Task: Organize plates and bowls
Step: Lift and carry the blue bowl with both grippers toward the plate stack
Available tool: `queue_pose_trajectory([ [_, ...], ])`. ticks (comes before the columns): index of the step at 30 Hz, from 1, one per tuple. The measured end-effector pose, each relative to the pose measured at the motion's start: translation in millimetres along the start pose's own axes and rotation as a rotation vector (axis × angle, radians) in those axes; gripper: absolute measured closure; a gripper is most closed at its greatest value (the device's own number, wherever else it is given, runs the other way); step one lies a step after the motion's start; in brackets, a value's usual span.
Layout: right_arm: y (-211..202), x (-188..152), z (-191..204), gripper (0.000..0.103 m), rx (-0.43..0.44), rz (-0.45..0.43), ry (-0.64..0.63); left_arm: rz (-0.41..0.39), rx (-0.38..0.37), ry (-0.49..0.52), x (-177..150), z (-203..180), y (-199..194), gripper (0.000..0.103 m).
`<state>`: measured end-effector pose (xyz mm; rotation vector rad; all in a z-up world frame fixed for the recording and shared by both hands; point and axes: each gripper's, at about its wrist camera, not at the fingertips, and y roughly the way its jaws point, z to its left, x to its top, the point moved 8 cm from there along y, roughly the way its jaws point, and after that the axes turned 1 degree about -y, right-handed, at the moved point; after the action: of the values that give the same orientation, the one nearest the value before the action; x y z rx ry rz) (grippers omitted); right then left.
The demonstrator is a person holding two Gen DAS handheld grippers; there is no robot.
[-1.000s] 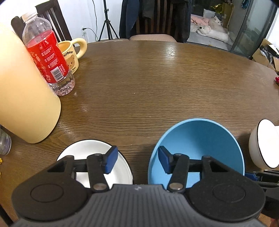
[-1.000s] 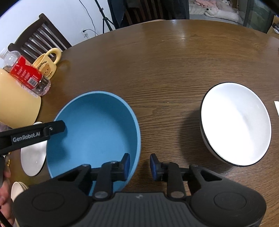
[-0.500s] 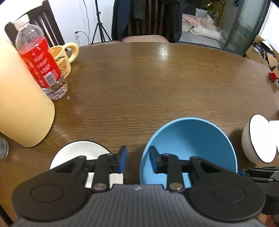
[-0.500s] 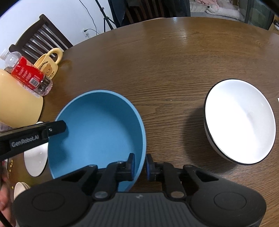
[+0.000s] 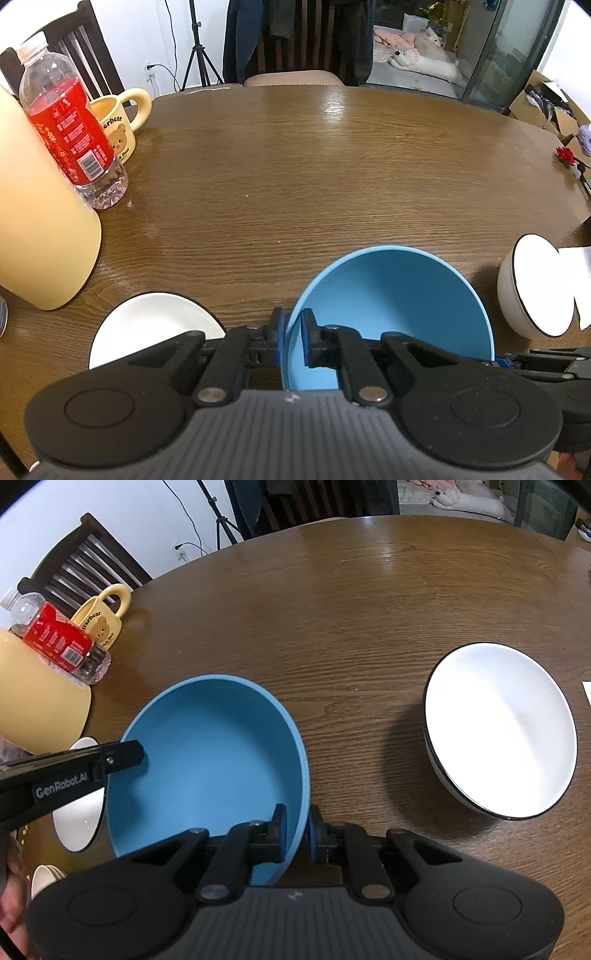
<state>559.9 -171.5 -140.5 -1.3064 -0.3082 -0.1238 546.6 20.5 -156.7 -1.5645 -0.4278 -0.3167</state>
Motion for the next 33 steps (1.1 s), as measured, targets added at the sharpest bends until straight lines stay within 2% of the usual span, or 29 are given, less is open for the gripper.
queue_pose_trajectory([
  [19,-33.4,-11.6,3.1,0.093,0.002,-0.047,-0.001,-0.042,-0.003,0.013,-9.2,-3.6,-38.2,0.093],
  [33,-77.1,-48.5,3.4,0.093,-0.017,-0.097,0.013,-0.076,-0.035,0.039,-33.7,-9.6,-77.5,0.093],
])
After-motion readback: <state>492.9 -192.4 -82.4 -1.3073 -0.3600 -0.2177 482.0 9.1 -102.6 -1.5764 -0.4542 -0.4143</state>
